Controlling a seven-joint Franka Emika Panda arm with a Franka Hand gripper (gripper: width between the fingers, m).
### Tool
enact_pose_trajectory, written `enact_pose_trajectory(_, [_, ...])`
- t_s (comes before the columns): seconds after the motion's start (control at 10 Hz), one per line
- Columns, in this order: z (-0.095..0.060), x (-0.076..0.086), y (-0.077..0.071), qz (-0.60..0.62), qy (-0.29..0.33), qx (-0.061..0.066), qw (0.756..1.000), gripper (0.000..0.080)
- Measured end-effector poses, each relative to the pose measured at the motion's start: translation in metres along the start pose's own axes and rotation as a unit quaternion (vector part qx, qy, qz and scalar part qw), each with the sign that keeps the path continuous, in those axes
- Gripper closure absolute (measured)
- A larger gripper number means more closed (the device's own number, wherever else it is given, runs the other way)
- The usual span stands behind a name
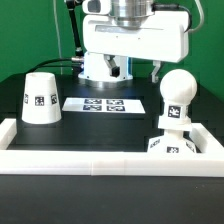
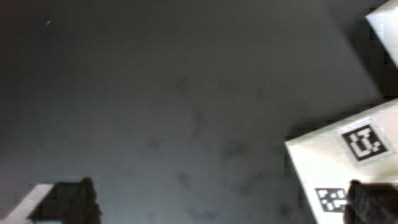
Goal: Assemble lamp
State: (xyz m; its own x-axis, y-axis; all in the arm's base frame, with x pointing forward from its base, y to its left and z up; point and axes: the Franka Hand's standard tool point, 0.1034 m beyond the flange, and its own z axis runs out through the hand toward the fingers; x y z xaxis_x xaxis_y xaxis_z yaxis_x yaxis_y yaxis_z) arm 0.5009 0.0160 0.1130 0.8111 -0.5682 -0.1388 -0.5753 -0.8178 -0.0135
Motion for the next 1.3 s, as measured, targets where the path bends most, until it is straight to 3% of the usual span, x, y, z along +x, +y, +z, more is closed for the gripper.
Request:
enact_pose_trajectory(0.1, [-0.001,0.003,0.006,-0.010,0.001,-0.002,1.000,0.0101])
enact_pose_trajectory(0.2, [-0.002,0.008,0.027,-0.062,0.003,-0.011,0.998,0.0101])
enact_pose_trajectory(0.4, [-0.010,0.022,0.067,-0.109,0.016,-0.011,0.994,0.0101])
enact_pose_trajectory(0.6, [-0.024,0.033,0.097,-0.138,0.027,-0.008,0.990,0.0101])
enact_pose_trajectory(0.9, [-0.024,0.042,0.115,-0.135,0.027,-0.010,0.990,0.0101])
enact_pose_trajectory(1.1, [-0.023,0.046,0.122,-0.154,0.061,-0.009,0.986,0.0101])
enact_pose_trajectory(1.3, [-0.013,0.030,0.133,-0.190,0.102,-0.016,0.976,0.0101])
